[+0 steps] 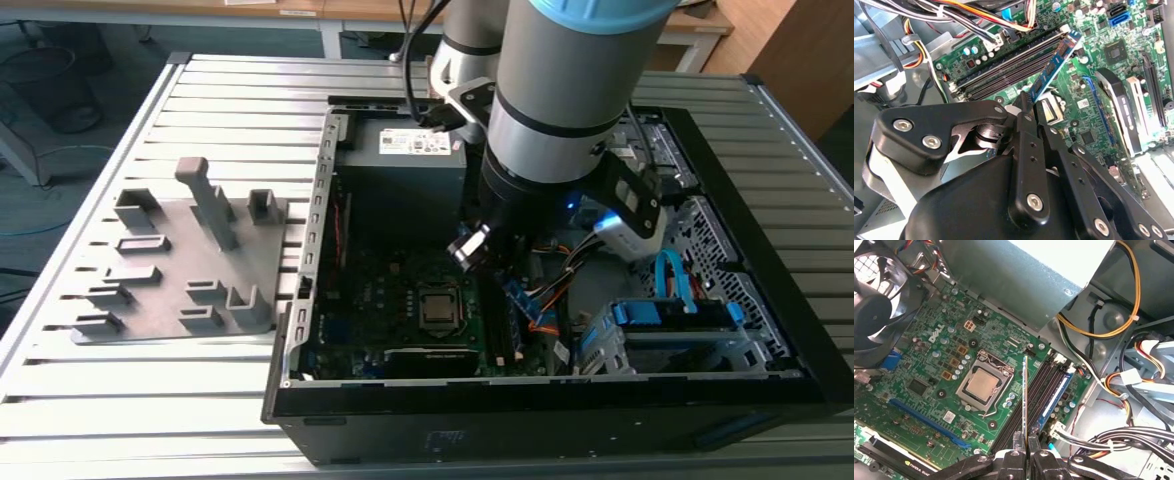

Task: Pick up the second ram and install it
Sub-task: 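Insert the second ram into the second slot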

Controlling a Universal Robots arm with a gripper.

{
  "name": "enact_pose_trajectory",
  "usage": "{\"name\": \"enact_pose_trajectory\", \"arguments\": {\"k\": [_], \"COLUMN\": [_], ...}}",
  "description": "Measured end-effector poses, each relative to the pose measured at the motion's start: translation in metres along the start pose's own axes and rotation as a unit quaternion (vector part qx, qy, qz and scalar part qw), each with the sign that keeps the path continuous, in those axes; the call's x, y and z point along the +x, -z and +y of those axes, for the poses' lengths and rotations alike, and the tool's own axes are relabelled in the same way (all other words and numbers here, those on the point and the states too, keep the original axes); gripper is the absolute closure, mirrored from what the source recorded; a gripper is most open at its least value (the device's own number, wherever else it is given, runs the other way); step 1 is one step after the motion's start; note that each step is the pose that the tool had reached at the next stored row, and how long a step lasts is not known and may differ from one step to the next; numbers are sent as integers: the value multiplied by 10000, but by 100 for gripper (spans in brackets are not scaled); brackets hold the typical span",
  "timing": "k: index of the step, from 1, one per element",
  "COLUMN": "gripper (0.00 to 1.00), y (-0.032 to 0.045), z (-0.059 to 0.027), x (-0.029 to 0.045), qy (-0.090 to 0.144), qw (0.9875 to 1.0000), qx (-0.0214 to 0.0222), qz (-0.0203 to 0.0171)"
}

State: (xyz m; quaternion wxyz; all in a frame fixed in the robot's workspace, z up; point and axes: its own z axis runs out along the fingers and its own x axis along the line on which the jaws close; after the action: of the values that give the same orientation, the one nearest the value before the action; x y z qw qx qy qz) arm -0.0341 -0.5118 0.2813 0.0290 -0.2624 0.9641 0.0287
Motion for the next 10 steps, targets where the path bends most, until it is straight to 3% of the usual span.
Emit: {"name": "enact_pose_trajectory", "arguments": {"k": [10], "gripper": [86], "y": [-2], "z": [0], "x": [0], "qy": [-311], "qw": [9995], "qx": [22], "qz": [-12]}}
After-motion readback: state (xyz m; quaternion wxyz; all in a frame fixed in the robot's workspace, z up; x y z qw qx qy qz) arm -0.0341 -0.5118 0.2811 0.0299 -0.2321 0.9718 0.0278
